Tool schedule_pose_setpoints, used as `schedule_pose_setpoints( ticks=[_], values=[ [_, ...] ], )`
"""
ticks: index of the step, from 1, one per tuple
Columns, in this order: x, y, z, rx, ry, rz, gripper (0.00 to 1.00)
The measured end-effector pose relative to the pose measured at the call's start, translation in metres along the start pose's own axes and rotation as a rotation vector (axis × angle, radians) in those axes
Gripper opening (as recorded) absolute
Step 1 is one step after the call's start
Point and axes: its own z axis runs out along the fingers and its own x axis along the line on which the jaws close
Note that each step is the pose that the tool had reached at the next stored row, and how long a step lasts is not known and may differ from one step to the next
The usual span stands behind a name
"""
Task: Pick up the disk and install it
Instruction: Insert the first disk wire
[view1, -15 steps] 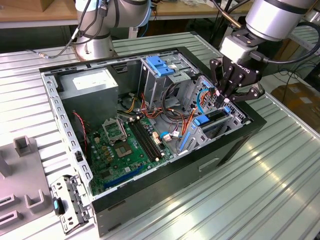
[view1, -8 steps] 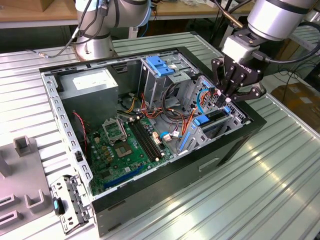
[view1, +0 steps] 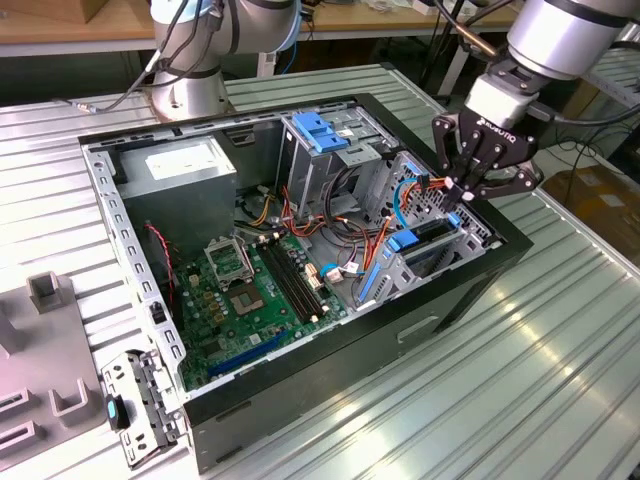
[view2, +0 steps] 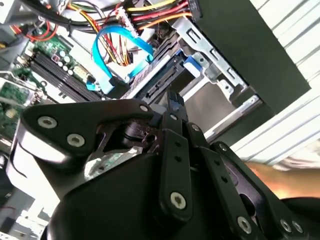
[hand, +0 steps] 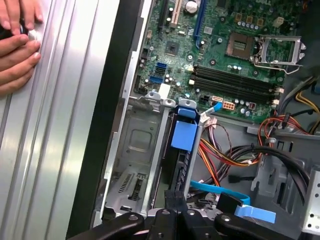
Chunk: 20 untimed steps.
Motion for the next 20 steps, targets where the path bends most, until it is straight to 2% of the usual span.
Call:
schedule_pose_setpoints(
  ticks=[2, 4, 5, 8, 10, 13, 15, 19, 20],
  values=[
    [0.001, -0.0042, -0.0001, 0.0, 0.0004, -0.02, 0.11],
    [0.0011, -0.0079, -0.0003, -0.0002, 0.0003, -0.024, 0.11],
    [0.0009, -0.0089, -0.003, -0.004, -0.0005, -0.024, 0.11],
    [0.0003, -0.0101, -0.0098, -0.0076, -0.0023, -0.024, 0.11],
    [-0.0007, -0.0135, -0.0098, -0.0078, -0.0022, -0.026, 0.11],
    [-0.0009, -0.0145, -0.0086, -0.0065, -0.0013, -0.054, 0.11],
    [-0.0009, -0.0148, -0.008, -0.0061, -0.0006, -0.081, 0.11],
    [-0.0009, -0.0149, -0.0072, -0.0058, 0.0007, -0.165, 0.11],
    [-0.0009, -0.0149, -0.0068, -0.0057, 0.0013, -0.199, 0.11]
  ],
)
